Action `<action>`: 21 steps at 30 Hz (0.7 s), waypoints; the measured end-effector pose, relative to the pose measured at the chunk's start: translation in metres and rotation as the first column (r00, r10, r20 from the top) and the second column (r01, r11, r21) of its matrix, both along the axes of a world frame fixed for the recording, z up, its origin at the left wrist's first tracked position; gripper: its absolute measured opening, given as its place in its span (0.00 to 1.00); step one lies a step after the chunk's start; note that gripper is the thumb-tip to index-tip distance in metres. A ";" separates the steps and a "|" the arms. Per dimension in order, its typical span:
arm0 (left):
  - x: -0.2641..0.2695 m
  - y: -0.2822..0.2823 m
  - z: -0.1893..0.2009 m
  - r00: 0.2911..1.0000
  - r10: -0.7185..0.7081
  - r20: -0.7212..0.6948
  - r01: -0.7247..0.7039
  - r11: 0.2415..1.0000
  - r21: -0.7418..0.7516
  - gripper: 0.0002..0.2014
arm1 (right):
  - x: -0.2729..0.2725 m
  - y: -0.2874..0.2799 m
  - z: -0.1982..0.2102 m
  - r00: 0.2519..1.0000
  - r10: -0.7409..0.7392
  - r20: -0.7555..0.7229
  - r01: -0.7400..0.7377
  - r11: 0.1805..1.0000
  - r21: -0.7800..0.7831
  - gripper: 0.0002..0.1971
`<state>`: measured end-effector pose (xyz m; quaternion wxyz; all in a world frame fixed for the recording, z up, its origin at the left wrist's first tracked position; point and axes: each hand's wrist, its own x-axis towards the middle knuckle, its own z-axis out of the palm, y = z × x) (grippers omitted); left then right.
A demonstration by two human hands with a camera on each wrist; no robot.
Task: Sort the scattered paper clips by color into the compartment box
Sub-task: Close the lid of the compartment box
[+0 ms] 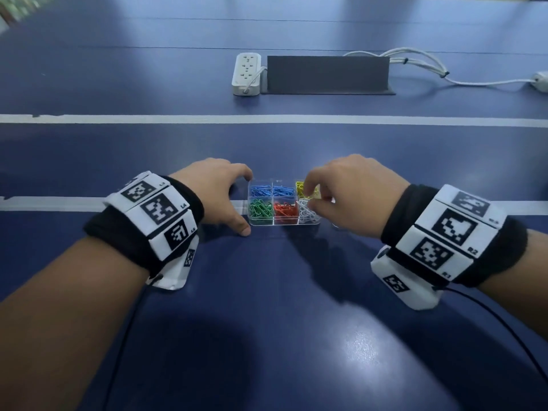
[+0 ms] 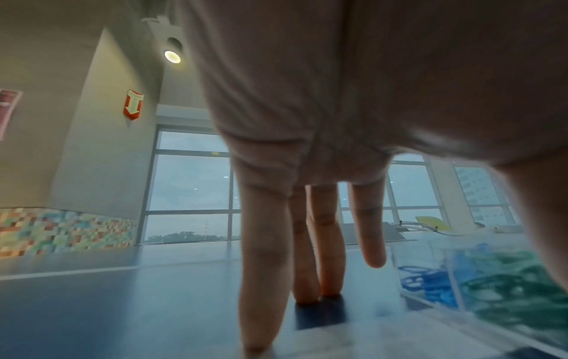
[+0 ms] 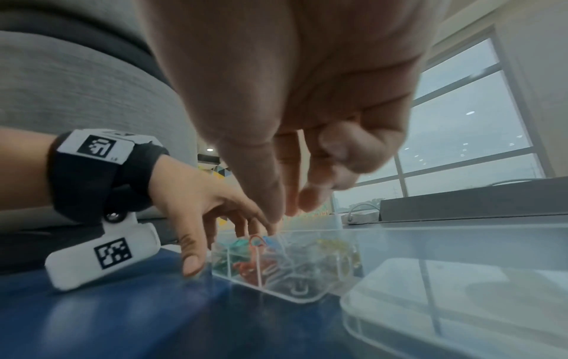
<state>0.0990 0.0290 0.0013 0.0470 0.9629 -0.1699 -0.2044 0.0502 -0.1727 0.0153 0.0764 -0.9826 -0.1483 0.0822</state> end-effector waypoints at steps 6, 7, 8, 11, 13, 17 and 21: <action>-0.001 0.004 0.001 0.999 0.042 -0.010 -0.043 0.997 -0.061 0.42 | -0.007 0.001 -0.005 0.990 0.134 -0.031 -0.136 0.990 -0.043 0.18; -0.001 0.004 0.001 0.999 0.050 -0.012 -0.051 0.996 -0.069 0.42 | -0.007 0.000 -0.004 0.991 0.131 -0.016 -0.132 0.990 -0.054 0.18; -0.001 0.005 0.002 0.998 0.059 -0.015 -0.060 0.995 -0.076 0.41 | -0.007 -0.001 -0.005 0.992 0.130 -0.004 -0.129 0.989 -0.069 0.17; -0.002 0.006 0.002 0.997 0.069 -0.027 -0.072 0.994 -0.085 0.41 | -0.008 0.002 -0.004 0.989 0.149 -0.005 -0.149 0.986 -0.079 0.18; -0.002 0.005 0.002 0.998 0.066 -0.023 -0.068 0.994 -0.083 0.41 | -0.007 0.001 -0.002 0.988 0.153 0.024 -0.153 0.988 -0.023 0.19; -0.002 0.004 0.002 0.997 0.070 -0.029 -0.072 0.994 -0.080 0.43 | 0.004 -0.026 0.005 0.996 0.054 0.078 -0.055 0.998 0.018 0.17; -0.001 0.005 0.001 0.997 0.071 -0.024 -0.072 0.994 -0.081 0.42 | 0.012 -0.059 -0.002 0.971 -0.069 -0.228 0.002 0.959 -0.283 0.48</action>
